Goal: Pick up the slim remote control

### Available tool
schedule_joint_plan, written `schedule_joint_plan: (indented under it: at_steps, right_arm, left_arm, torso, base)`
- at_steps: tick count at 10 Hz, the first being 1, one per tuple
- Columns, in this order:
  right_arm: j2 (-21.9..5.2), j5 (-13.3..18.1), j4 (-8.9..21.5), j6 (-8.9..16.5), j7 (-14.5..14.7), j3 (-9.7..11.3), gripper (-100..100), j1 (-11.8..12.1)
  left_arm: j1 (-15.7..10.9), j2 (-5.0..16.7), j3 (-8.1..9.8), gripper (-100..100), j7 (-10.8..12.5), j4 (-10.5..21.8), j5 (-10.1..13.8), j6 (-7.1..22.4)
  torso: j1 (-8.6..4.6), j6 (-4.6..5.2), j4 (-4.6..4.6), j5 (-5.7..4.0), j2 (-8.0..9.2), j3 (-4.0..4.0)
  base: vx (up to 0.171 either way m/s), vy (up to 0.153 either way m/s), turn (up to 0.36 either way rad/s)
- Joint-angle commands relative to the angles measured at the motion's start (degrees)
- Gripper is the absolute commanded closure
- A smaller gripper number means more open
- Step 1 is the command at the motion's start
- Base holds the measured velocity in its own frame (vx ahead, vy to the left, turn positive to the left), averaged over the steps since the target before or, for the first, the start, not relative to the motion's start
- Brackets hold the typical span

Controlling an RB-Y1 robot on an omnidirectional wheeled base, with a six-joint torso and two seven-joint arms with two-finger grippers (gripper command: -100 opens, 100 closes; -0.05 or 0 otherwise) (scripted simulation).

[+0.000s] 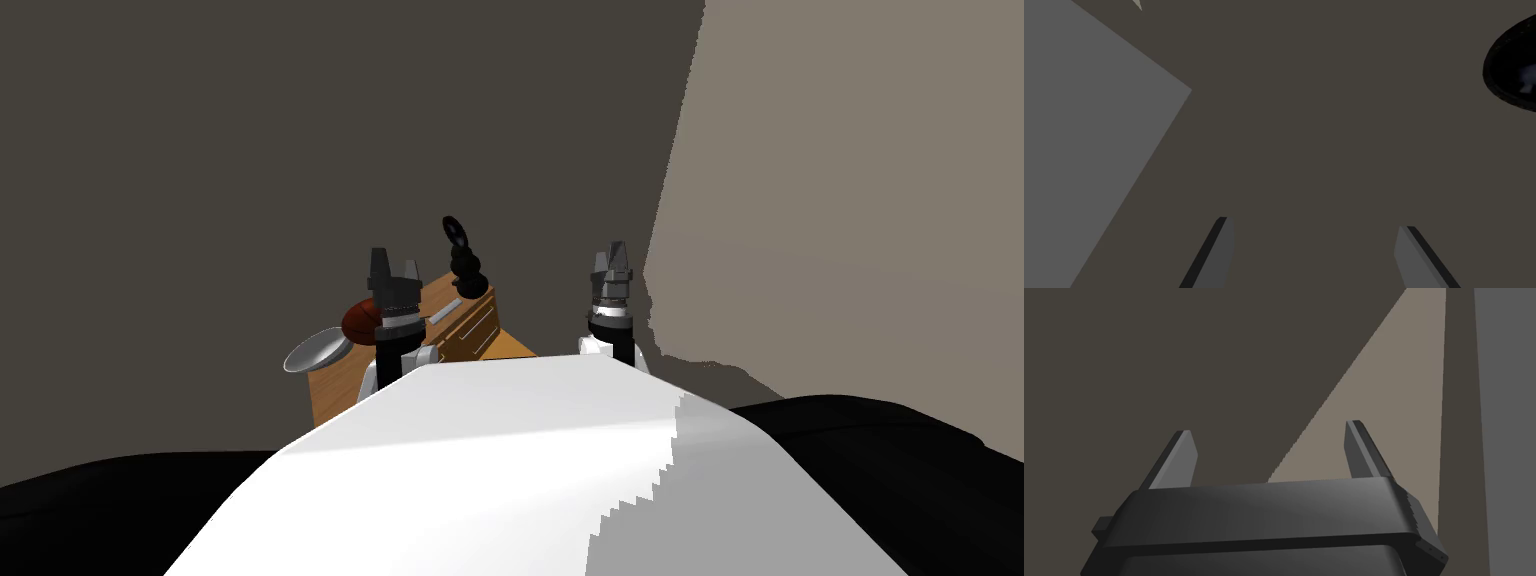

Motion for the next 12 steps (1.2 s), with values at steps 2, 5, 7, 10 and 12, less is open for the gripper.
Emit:
schedule_joint_plan:
  at_steps: [2,5,7,10,12]
  right_arm:
    - [0.0,0.0,0.0,0.0,0.0,0.0,0,0.0]
    - [0.0,0.0,0.0,0.0,0.0,0.0,0,0.0]
    - [0.0,0.0,0.0,0.0,0.0,0.0,0,0.0]
    - [0.0,0.0,0.0,0.0,0.0,0.0,0,0.0]
    - [0.0,0.0,0.0,0.0,0.0,0.0,0,0.0]
  left_arm:
    - [-2.4,2.3,0.51,-100,1.5,1.6,0.0,3.5]
    - [-6.5,4.6,1.48,-100,3.8,4.9,0.2,8.9]
    - [-8.1,5.3,1.91,-100,4.7,6.4,0.3,11.7]
    - [-11.8,6.8,2.95,-100,6.7,10.1,0.6,16.2]
    - [-13.9,7.5,3.54,-100,7.7,12.3,0.7,19.1]
  torso:
    - [-0.01,0.02,0.0,0.0,0.03,0.01]
    - [-0.01,0.01,0.02,0.0,0.08,0.04]
    - [-0.01,0.01,0.02,0.0,0.09,0.05]
    - [0.02,-0.01,0.01,0.0,0.03,0.02]
    - [0.02,-0.01,0.01,0.01,0.02,0.01]
  base:
    - [-0.019,-0.006,-0.067]
    - [-0.028,-0.006,-0.074]
    - [-0.024,-0.004,-0.065]
    - [-0.013,0.001,-0.051]
    - [-0.01,0.004,-0.046]
